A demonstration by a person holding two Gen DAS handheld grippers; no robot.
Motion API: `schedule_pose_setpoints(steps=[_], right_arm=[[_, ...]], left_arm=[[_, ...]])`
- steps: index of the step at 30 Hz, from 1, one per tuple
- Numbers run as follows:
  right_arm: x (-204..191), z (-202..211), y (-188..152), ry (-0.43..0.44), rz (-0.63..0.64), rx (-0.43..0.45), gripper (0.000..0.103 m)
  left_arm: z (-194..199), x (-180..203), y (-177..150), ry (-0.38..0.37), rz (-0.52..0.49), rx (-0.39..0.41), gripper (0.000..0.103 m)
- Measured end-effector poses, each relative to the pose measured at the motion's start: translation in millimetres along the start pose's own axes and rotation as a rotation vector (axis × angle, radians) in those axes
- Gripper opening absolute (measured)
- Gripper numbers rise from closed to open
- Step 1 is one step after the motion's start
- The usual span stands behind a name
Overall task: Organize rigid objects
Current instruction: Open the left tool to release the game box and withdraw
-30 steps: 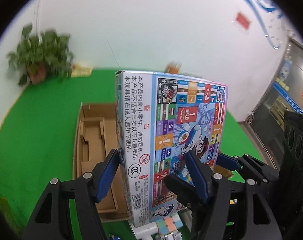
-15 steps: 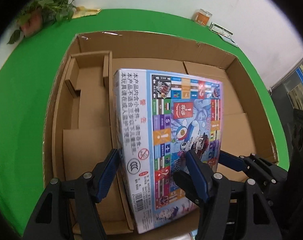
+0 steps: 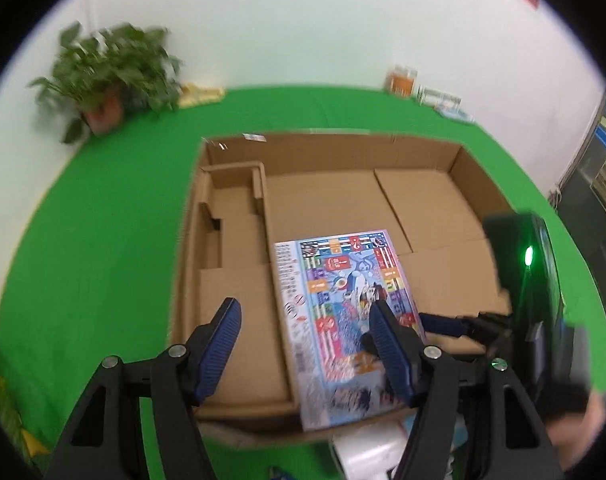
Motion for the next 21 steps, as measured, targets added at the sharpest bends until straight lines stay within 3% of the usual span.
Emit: schedule_pose_setpoints(steps=[2, 3, 4, 6, 8, 12, 14, 15, 16, 18, 19, 21], right_arm=[[0, 31, -8, 0.043, 0.04, 0.052, 0.064], [3, 51, -12, 0.027, 0.071, 0.09, 0.07], [8, 72, -16, 0.003, 0.093, 0.134, 0.083], [37, 119, -21, -0.075, 0.09, 0.226, 0.098], [75, 140, -22, -0.159, 0.041, 0.214, 0.098], [129, 139, -31, -0.25, -0.046, 0.132, 0.07], [123, 132, -38, -0.277, 0.005, 0.133, 0.067], [121, 128, -40, -0.276, 0.016, 0.12, 0.056], [118, 125, -45, -0.26, 0.022, 0.101, 0.04], [106, 115, -52, -0.32, 0.071, 0.088, 0.036], [101, 113, -52, -0.326, 0.076, 0.092, 0.028], [100, 112, -57, -0.306, 0.053, 0.096, 0.027]], left_arm=[[13, -8, -10, 0.026, -0.001, 0.049, 0.067], [18, -12, -18, 0.036, 0.004, 0.069, 0.067], [21, -17, -26, 0.047, 0.014, 0.085, 0.067], [19, -31, -40, 0.076, 0.051, 0.058, 0.067], [12, -43, -48, 0.063, 0.096, 0.037, 0.067], [6, -50, -56, 0.045, 0.151, 0.031, 0.067], [10, -46, -59, 0.053, 0.147, 0.05, 0.067], [12, -46, -60, 0.057, 0.141, 0.05, 0.067], [14, -45, -60, 0.062, 0.135, 0.05, 0.067], [28, -49, -60, 0.078, 0.135, 0.071, 0.067], [34, -52, -60, 0.082, 0.139, 0.082, 0.067], [43, -58, -55, 0.082, 0.137, 0.097, 0.067]])
Point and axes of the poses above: each gripper's, at about its wrist camera, not at the fingertips, and z roughly against the way its jaws point, x to its right, y to its top, the point moved 1 cm from there along -z, roughly the way its jaws point, and after that the axes turned 11 degrees about y, right-handed, at the moved point
